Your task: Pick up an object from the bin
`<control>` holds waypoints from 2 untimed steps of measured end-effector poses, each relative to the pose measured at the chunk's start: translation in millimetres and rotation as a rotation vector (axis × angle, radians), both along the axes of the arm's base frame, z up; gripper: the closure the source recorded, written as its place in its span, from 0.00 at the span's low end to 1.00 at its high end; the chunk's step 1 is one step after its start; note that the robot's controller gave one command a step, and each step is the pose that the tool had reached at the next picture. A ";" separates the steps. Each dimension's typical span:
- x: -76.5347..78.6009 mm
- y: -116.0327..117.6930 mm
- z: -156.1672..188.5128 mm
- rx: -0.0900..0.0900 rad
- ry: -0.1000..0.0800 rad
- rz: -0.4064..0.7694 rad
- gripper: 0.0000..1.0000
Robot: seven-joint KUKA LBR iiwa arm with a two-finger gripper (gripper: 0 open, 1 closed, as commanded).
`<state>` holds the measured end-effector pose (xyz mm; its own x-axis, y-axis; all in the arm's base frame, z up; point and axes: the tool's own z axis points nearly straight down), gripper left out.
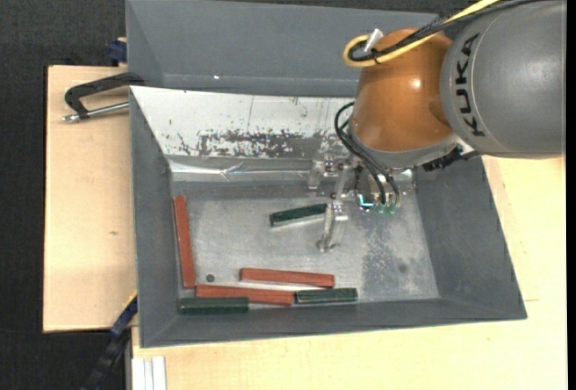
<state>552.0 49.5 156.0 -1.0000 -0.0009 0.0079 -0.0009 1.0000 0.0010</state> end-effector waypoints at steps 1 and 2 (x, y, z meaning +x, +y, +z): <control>1.9 -0.2 4.5 0.000 -0.009 -0.001 0.00; 43.8 -17.4 -82.4 0.002 -0.013 0.266 1.00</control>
Offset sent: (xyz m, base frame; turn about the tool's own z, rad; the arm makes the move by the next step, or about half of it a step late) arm 0.0417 -0.0190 -0.0860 -0.2673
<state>595.9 32.1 73.6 -0.9645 -0.2640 -0.0049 -0.2640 0.9645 0.0012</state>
